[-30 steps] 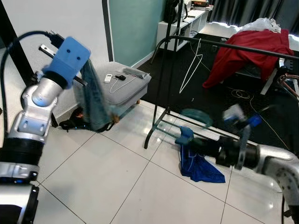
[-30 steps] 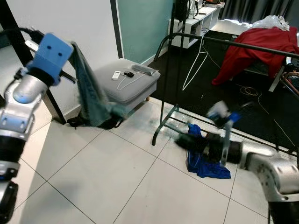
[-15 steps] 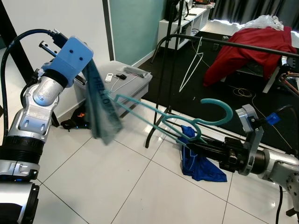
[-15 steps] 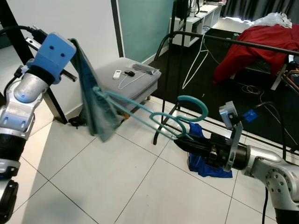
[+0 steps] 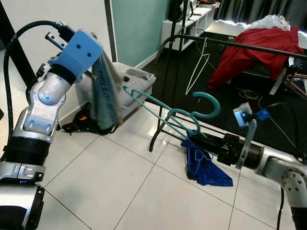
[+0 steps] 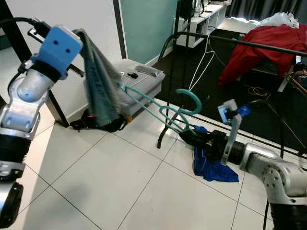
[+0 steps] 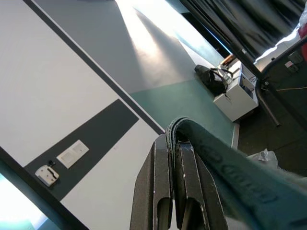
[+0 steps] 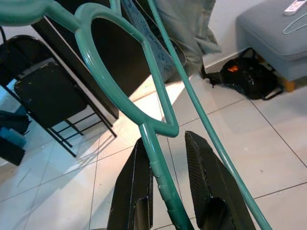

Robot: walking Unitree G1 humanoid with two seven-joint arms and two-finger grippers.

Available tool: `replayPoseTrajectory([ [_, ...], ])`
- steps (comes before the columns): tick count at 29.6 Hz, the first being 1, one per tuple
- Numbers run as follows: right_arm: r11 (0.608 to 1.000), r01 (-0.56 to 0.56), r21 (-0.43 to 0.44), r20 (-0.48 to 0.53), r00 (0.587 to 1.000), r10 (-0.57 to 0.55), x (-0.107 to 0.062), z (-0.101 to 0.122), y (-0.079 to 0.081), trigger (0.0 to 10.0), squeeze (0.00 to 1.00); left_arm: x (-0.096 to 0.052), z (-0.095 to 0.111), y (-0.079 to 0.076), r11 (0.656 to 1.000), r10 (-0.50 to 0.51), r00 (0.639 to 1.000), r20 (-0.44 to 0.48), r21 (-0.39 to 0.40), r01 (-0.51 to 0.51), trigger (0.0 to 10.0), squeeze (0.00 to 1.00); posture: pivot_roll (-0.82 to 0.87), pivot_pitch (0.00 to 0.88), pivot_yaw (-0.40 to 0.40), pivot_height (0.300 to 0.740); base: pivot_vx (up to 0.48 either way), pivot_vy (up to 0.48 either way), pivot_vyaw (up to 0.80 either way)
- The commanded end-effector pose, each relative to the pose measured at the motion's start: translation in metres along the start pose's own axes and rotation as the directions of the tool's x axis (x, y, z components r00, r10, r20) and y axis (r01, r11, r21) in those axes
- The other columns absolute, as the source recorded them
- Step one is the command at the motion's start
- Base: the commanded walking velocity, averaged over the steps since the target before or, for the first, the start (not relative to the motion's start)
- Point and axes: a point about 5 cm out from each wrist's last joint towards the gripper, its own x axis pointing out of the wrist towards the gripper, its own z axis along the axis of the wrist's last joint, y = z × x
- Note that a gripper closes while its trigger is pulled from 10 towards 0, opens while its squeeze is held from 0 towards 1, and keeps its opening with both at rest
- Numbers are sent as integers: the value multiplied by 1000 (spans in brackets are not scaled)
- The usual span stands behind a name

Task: Hang hanger

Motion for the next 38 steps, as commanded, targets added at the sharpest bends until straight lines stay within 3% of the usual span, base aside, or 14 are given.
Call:
replayPoseTrajectory([
  [1, 1000, -7, 4, -11, 1000, 7, 5, 0, 3, 10000, 0, 3, 4, -1, 1000, -13, 1000, 22, 15, 13, 10000, 0, -91, 32, 12, 740, 0, 0, 0],
  [6, 1000, -28, 8, -13, 1000, 28, 8, 1, 8, 10000, 0, 3, 6, -4, 1000, -15, 999, 28, 7, 15, 10000, 0, -94, 31, 12, 740, 0, 0, 0],
  [16, 963, -267, 26, 39, 963, 265, 6, 7, 37, 10000, 0, 4, 11, -9, 1000, -21, 999, 42, -9, 21, 10000, 0, -97, 29, 9, 740, 0, 0, 0],
  [20, 954, -297, 34, 47, 954, 295, 8, 7, 42, 10000, 0, 4, 11, -10, 1000, -21, 999, 44, -12, 21, 10000, 0, -96, 29, 8, 740, 0, 0, 0],
  [30, 987, -159, 25, 28, 987, 158, 14, 6, 26, 10000, 0, 4, 12, -9, 1000, -15, 999, 45, -10, 16, 10000, 0, -93, 21, 5, 740, 0, 0, 0],
  [35, 988, -156, -2, 47, 987, 156, -3, 12, 20, 10000, 0, 4, 10, -9, 1000, -13, 999, 40, -8, 14, 10000, 0, -94, 18, 3, 740, 0, 0, 0],
  [38, 987, -161, -12, 138, 977, 161, -23, 30, 17, 10000, 0, 3, 9, -9, 1000, -13, 999, 38, -8, 13, 10000, 0, -94, 18, 3, 740, 0, 0, 0],
])
